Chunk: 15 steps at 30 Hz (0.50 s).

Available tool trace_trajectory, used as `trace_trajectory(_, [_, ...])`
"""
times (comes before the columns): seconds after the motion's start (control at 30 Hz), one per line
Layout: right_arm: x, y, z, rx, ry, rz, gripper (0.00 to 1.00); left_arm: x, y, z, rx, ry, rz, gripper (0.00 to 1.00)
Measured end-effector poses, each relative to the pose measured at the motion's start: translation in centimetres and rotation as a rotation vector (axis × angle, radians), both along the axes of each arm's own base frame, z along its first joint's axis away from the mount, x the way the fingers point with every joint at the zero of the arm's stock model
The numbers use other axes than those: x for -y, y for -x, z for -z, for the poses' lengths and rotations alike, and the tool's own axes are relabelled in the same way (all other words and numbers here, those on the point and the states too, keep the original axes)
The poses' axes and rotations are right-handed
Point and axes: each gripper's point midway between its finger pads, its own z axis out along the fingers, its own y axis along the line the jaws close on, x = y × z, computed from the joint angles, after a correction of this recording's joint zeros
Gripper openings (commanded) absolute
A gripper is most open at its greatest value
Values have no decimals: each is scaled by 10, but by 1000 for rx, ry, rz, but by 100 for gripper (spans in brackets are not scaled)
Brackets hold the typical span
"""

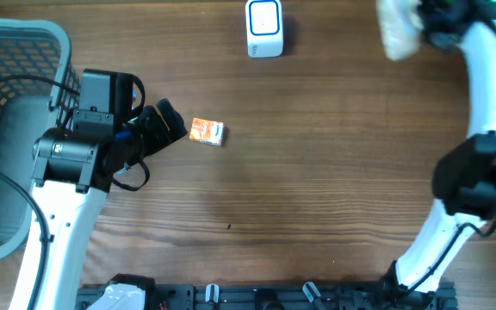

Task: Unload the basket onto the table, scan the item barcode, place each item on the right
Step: 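Carry the powder bag to the right table edge and release it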

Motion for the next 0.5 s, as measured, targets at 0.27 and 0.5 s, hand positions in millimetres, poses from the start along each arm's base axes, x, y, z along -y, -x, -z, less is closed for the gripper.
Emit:
trace_trajectory(0.27, [196, 102, 25, -212, 221, 291, 11, 0, 0, 0, 0, 0, 0, 100])
trace_trajectory(0.5, [237, 126, 49, -253, 279, 288, 100, 0, 0, 0, 0, 0, 0, 100])
